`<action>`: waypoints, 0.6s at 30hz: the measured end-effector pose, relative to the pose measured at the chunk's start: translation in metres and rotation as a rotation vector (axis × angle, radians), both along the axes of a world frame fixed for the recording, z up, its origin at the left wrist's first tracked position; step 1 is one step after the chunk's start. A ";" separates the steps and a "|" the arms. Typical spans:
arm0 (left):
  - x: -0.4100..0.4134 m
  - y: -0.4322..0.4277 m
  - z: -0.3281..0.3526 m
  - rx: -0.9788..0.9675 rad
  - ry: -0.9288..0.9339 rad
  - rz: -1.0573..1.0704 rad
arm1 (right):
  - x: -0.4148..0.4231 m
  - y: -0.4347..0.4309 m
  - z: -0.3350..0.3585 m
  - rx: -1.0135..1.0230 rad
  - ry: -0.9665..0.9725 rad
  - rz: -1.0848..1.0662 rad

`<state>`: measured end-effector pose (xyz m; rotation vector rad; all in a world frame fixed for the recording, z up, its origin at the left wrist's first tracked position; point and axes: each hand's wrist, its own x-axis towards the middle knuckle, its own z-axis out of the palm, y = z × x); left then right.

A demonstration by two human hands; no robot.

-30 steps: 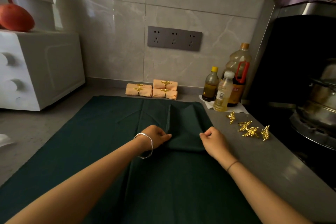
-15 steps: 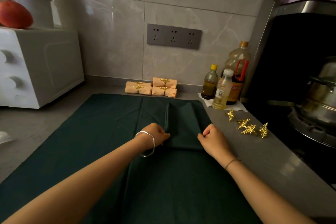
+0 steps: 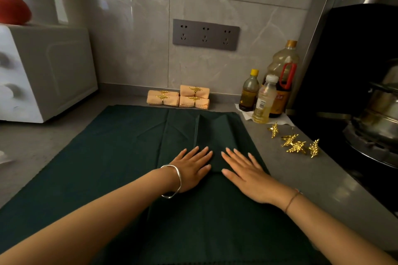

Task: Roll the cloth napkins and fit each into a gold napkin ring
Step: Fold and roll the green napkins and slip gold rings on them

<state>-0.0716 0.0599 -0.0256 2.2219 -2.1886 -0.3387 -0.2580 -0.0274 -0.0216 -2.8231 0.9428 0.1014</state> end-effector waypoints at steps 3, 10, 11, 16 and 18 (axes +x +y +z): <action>-0.001 0.000 0.003 0.030 0.021 0.017 | -0.001 -0.003 0.003 0.071 0.026 -0.001; -0.004 0.002 0.013 0.071 0.014 0.034 | 0.003 0.004 0.018 -0.074 0.000 0.018; -0.005 0.002 0.015 0.075 0.014 0.033 | 0.004 0.004 0.019 -0.078 -0.024 0.004; 0.000 0.003 0.030 0.017 0.030 0.018 | 0.005 0.001 0.027 -0.098 -0.097 -0.032; 0.004 0.007 0.033 -0.053 -0.016 -0.032 | -0.001 0.004 0.033 -0.082 -0.105 -0.022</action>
